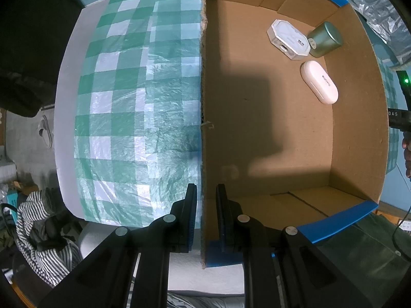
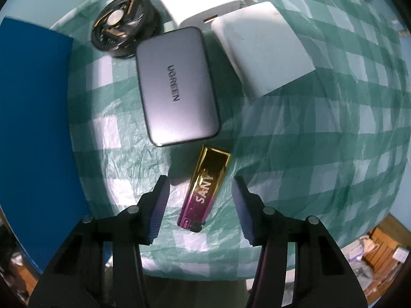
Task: Organize rigid objects
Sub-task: 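Move the right gripper to the gold-and-pink SANY USB stick and grasp it, then carry the SANY USB stick into the box and release it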
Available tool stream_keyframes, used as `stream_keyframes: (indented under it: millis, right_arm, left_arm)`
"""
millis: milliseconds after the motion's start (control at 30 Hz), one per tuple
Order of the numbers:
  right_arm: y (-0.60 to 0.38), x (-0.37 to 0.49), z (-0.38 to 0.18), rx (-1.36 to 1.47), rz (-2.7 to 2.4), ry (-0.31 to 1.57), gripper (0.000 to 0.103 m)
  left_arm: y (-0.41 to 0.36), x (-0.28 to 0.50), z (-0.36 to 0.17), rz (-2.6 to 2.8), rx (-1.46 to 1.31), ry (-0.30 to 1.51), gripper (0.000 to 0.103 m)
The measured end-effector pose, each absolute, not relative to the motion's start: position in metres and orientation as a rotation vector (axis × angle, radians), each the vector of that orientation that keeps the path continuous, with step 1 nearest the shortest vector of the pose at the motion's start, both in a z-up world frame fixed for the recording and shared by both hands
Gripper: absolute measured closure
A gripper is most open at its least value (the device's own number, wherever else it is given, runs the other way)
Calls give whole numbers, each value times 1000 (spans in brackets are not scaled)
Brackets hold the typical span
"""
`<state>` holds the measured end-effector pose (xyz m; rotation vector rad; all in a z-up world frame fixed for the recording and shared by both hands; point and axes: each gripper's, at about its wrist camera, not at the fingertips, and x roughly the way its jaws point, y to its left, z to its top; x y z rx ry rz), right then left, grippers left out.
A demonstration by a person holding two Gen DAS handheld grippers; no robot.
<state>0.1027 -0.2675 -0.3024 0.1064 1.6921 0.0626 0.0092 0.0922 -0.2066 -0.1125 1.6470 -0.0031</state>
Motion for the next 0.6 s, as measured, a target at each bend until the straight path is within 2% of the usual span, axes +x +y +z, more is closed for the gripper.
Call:
stream_keyframes:
  millis: [67,233,433,600]
  right_arm:
    - [-264,98,-302,82,63,1687,57]
    - [-253,92,-302,-14,56,1678,74]
    - [-247,92,-300,-14,56,1678,80]
    - [-243,78,-304,-40,108,1678,81]
  left_arm:
    - [92,9,-208,-3,-112,1648,88]
    - [93,8,-209,-6,-119,1646,88]
    - [96,7,-210,-7,-126,1645,88]
    - [96,7,-210,-6,-124,1646,88]
